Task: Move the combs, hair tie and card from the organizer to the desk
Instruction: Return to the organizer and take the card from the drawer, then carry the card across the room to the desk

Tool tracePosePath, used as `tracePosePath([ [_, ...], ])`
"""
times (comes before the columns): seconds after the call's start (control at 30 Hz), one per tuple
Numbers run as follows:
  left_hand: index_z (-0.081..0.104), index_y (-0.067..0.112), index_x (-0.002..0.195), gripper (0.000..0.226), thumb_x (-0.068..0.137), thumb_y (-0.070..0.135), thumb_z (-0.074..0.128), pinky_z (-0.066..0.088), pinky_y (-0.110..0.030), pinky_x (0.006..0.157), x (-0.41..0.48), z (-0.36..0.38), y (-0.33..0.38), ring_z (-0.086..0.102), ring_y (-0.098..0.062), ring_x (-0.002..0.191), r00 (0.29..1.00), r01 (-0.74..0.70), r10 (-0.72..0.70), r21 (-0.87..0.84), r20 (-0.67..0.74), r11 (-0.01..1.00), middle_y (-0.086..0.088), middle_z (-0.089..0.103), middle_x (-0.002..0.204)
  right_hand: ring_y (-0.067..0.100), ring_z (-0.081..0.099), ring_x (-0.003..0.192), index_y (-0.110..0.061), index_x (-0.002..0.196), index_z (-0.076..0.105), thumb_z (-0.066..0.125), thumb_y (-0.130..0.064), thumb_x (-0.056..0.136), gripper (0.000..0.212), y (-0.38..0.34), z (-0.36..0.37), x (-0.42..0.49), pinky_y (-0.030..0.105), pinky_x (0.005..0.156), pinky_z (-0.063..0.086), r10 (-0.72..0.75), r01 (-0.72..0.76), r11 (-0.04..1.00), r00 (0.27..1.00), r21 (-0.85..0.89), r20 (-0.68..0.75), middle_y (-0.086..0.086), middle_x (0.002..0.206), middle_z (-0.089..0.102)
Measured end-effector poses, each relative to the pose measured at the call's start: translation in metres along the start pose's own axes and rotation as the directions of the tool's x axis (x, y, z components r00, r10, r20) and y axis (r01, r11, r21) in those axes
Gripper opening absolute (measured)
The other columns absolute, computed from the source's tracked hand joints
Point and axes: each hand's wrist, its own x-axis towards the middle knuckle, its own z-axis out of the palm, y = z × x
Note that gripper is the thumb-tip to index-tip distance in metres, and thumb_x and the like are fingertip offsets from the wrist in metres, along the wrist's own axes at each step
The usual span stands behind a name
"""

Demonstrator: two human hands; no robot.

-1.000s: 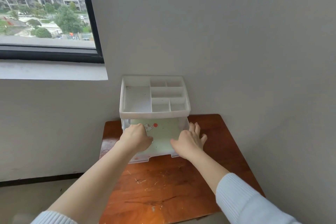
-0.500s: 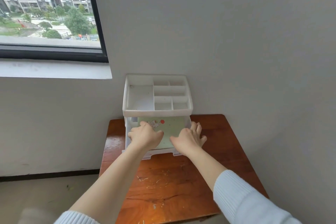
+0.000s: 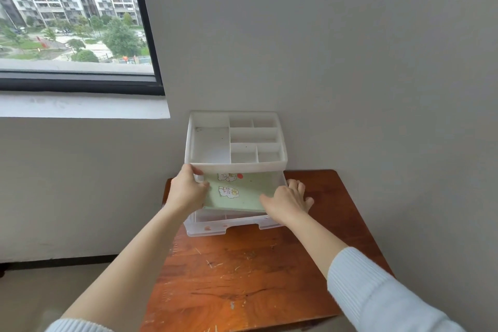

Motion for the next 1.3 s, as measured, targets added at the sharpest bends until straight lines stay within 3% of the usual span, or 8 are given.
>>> tracePosePath([
  [0.13, 0.049, 0.007, 0.117, 0.035, 0.085, 0.002, 0.064, 0.060, -0.039, 0.063, 0.001, -0.014, -0.003, 0.069, -0.032, 0.084, 0.994, 0.106, -0.092, -0.257, 0.066, 0.961, -0.019, 0.056, 0.123, 0.026, 0.023, 0.134, -0.007, 0.112, 0.062, 0.038, -0.044, 0.087, 0.052, 0.001, -0.009, 0.000, 0.051, 0.102, 0.026, 0.007, -0.007, 0.998, 1.000, 0.069, 0.009, 0.008, 0.144, 0.037],
  [0.23, 0.042, -0.003, 0.131, 0.053, 0.084, -0.002, 0.067, 0.059, -0.025, 0.048, -0.011, -0.026, -0.002, 0.069, -0.024, 0.069, 0.971, 0.217, -0.153, -0.415, 0.182, 0.884, -0.024, 0.065, 0.107, 0.026, 0.029, 0.128, -0.007, 0.096, 0.064, 0.040, -0.040, 0.086, 0.042, 0.004, -0.020, -0.004, 0.046, 0.095, 0.028, 0.004, -0.003, 0.991, 1.000, 0.135, -0.009, 0.007, 0.138, 0.042],
  [0.37, 0.045, 0.000, 0.133, 0.060, 0.079, 0.003, 0.073, 0.056, -0.019, 0.046, -0.036, -0.034, -0.007, 0.069, -0.013, 0.051, 0.951, 0.265, -0.156, -0.448, 0.265, 0.854, -0.015, 0.073, 0.086, 0.026, 0.031, 0.125, -0.010, 0.074, 0.061, 0.049, -0.037, 0.082, 0.030, 0.015, -0.037, -0.020, 0.041, 0.084, 0.025, -0.004, 0.004, 0.964, 1.000, 0.267, 0.001, 0.007, 0.136, 0.047],
  [0.5, 0.056, 0.009, 0.125, 0.056, 0.074, 0.011, 0.079, 0.058, -0.019, 0.051, -0.059, -0.038, -0.025, 0.072, -0.014, 0.059, 0.937, 0.244, -0.103, -0.414, 0.333, 0.877, -0.006, 0.079, 0.081, 0.023, 0.028, 0.128, -0.010, 0.055, 0.063, 0.057, -0.034, 0.082, 0.036, 0.039, -0.048, -0.050, 0.045, 0.099, 0.030, -0.109, 0.109, 0.911, 0.994, 0.397, -0.022, 0.004, 0.134, 0.048],
  [0.63, 0.072, 0.013, 0.100, 0.032, 0.070, 0.017, 0.081, 0.058, -0.018, 0.056, -0.074, -0.035, -0.050, 0.072, -0.010, 0.068, 0.923, 0.175, -0.045, -0.311, 0.383, 0.934, -0.002, 0.079, 0.088, 0.009, 0.054, 0.089, -0.024, 0.073, 0.069, 0.065, -0.042, 0.082, 0.021, 0.065, -0.037, -0.073, 0.014, 0.070, 0.043, -0.269, 0.254, 0.790, 0.961, 0.559, -0.056, -0.007, 0.098, 0.061],
  [0.7, 0.075, 0.014, 0.090, 0.020, 0.072, 0.020, 0.080, 0.060, -0.022, 0.063, -0.075, -0.029, -0.058, 0.074, -0.014, 0.076, 0.927, 0.144, -0.030, -0.280, 0.374, 0.949, -0.002, 0.079, 0.090, 0.005, 0.062, 0.077, -0.029, 0.078, 0.069, 0.065, -0.038, 0.085, 0.011, 0.069, -0.027, -0.075, 0.015, 0.063, 0.047, -0.353, 0.260, 0.716, 0.936, 0.648, 0.013, -0.007, 0.087, 0.070],
  [1.13, 0.075, 0.028, 0.077, 0.005, 0.079, 0.024, 0.075, 0.047, -0.019, 0.073, -0.021, -0.009, -0.057, 0.065, -0.005, 0.096, 0.984, -0.116, 0.142, -0.218, 0.107, 0.969, 0.015, 0.071, 0.099, 0.015, 0.064, 0.102, -0.025, 0.108, 0.067, 0.062, -0.040, 0.086, 0.027, 0.048, -0.010, -0.011, 0.036, 0.093, 0.051, -0.328, 0.306, 0.764, 0.942, 0.568, -0.066, -0.014, 0.113, 0.068],
  [1.3, 0.077, 0.011, 0.089, 0.012, 0.081, 0.020, 0.074, 0.050, -0.045, 0.096, 0.003, -0.006, -0.052, 0.062, -0.021, 0.109, 0.976, -0.186, 0.199, -0.136, 0.088, 0.973, 0.000, 0.062, 0.125, 0.013, 0.059, 0.104, -0.018, 0.093, 0.067, 0.063, -0.039, 0.086, 0.022, 0.042, -0.014, 0.013, 0.033, 0.092, 0.049, -0.350, 0.331, 0.828, 0.936, 0.453, -0.045, -0.012, 0.116, 0.067],
])
